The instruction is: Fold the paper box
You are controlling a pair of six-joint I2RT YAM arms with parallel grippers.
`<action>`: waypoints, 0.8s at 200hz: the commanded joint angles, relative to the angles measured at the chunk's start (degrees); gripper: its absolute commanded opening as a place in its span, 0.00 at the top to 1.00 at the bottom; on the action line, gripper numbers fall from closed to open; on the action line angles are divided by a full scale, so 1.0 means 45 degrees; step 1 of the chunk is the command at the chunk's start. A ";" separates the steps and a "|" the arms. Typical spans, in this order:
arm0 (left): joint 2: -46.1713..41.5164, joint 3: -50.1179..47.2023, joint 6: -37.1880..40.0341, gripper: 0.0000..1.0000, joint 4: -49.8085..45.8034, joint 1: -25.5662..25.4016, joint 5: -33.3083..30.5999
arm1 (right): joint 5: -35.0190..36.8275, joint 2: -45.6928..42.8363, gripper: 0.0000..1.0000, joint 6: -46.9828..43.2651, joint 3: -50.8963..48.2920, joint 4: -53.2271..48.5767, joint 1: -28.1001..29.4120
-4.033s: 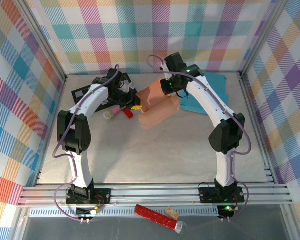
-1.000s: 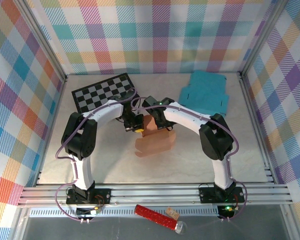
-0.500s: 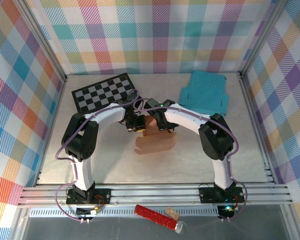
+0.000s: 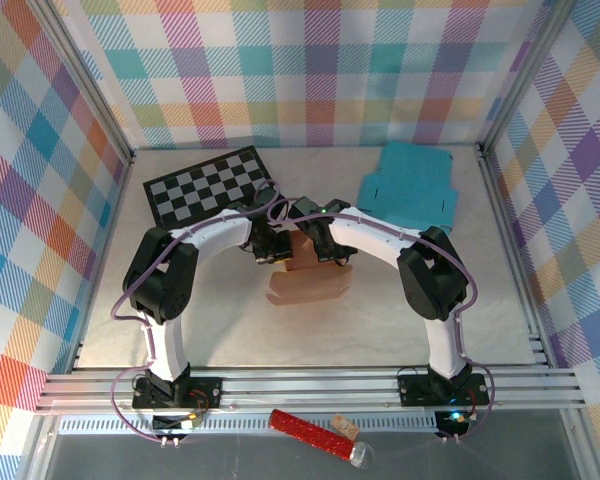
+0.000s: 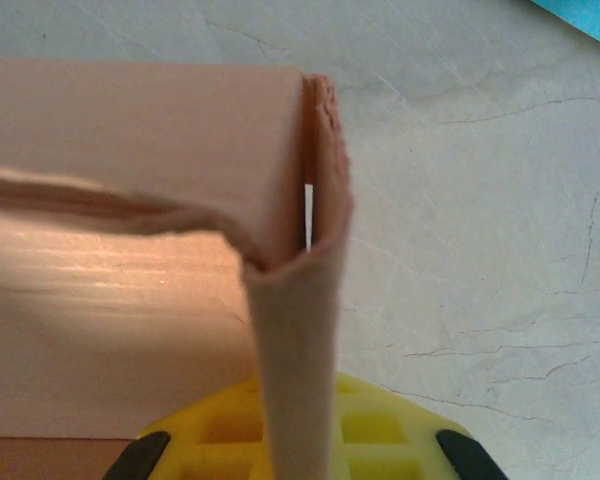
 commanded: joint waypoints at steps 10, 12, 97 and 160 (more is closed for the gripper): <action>-0.0067 -0.0591 -0.0370 0.82 0.0129 -0.0207 -0.0637 | -0.0093 -0.0687 1.00 0.0227 -0.0368 -0.0320 0.0040; -0.0069 -0.0609 -0.0390 0.82 0.0151 -0.0214 -0.0625 | -0.0100 -0.0701 1.00 0.0229 -0.0403 -0.0289 0.0040; -0.0324 -0.1208 -0.0494 1.00 0.0436 -0.0366 -0.0701 | -0.0244 -0.0859 1.00 0.0357 -0.0577 -0.0149 -0.0019; -0.0470 -0.0974 -0.1585 1.00 -0.1451 -0.1468 -0.4387 | -0.0528 -0.0947 1.00 0.0685 -0.0644 -0.0101 -0.0026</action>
